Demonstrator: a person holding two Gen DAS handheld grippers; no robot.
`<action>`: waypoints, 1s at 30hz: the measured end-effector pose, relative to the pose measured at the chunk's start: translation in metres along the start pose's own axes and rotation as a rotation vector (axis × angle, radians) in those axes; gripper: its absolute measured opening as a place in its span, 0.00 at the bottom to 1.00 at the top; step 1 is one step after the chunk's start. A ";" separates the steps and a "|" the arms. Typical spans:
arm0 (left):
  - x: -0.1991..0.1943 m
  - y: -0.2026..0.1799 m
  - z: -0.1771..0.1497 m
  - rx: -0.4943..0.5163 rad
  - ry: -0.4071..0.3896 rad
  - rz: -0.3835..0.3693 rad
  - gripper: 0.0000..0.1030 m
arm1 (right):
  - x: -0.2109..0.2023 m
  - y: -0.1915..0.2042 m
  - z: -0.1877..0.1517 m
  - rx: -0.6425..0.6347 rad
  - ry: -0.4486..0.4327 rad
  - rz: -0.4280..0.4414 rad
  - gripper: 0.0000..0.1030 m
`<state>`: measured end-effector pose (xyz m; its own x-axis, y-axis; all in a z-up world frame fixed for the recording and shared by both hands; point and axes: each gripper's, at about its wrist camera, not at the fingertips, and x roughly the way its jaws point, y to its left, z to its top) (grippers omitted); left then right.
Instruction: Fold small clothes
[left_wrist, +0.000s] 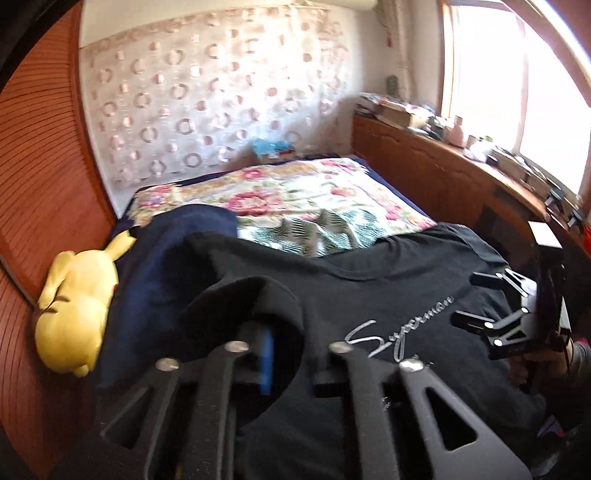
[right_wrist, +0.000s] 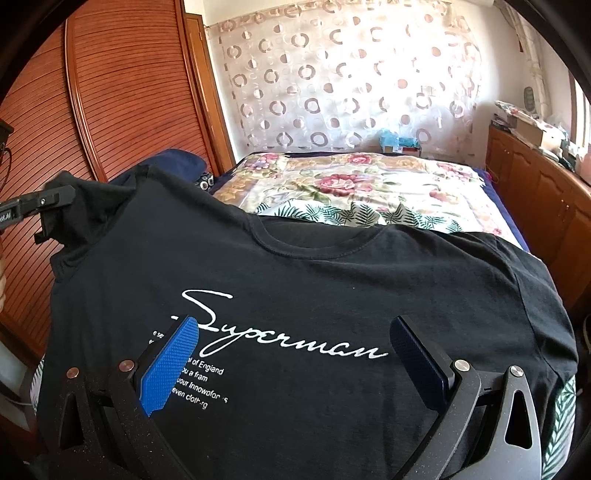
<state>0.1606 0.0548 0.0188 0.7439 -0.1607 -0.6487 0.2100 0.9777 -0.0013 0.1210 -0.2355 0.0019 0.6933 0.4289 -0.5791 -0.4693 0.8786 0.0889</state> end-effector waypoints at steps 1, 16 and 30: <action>-0.001 -0.001 0.000 0.004 -0.004 -0.008 0.35 | 0.000 0.000 0.000 0.001 0.001 -0.001 1.00; -0.029 0.047 -0.013 -0.111 -0.062 0.099 0.78 | 0.026 0.025 0.021 -0.057 0.034 0.145 0.93; -0.021 0.053 -0.028 -0.127 -0.044 0.112 0.78 | 0.132 0.052 0.057 -0.119 0.218 0.328 0.67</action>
<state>0.1383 0.1137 0.0104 0.7855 -0.0526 -0.6166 0.0442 0.9986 -0.0288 0.2197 -0.1210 -0.0237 0.3703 0.6164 -0.6949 -0.7151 0.6667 0.2103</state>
